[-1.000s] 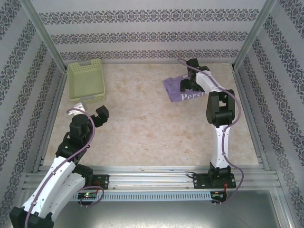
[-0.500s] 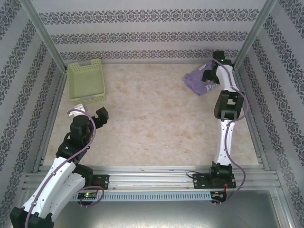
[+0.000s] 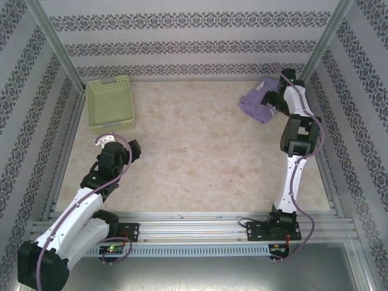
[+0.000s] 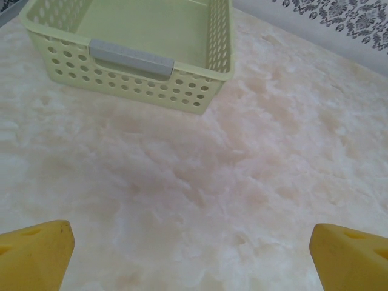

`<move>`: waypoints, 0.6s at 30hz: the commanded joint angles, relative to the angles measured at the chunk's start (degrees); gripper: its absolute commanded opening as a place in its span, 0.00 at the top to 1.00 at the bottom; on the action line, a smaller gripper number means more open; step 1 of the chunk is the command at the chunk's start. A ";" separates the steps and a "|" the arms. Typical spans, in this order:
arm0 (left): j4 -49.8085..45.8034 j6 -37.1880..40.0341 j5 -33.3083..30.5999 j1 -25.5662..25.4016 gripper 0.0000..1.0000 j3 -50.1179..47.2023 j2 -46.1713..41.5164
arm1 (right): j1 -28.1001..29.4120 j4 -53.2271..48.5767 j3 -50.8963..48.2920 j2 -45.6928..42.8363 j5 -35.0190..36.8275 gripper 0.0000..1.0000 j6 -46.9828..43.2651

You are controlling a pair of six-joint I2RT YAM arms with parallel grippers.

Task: Fold the inside-out t-shirt

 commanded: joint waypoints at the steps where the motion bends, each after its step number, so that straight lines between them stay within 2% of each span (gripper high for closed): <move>1: 0.13 0.44 -2.58 0.74 0.00 1.86 -1.38 | 1.71 7.05 -9.38 -10.60 -0.87 0.06 -0.22; 4: 1.02 0.13 -2.69 0.87 0.00 0.82 -2.50 | 1.76 11.48 -18.45 -15.09 -4.60 0.06 3.18; 8: 1.29 -0.27 -2.98 0.94 0.00 0.56 -2.67 | 1.81 12.64 -23.85 -16.01 -5.31 0.05 9.06; 10: 1.78 -0.18 -2.93 0.96 0.00 0.31 -2.59 | 1.83 15.09 -25.62 -15.17 -8.73 0.05 11.82; 16: 2.47 -0.27 -3.00 1.03 0.00 -0.42 -2.97 | 1.99 17.83 -22.66 -8.88 -15.11 0.05 16.29; 18: 2.70 -0.14 -3.04 1.04 0.00 -0.66 -3.18 | 2.43 18.10 -20.72 -6.51 -17.64 0.08 16.84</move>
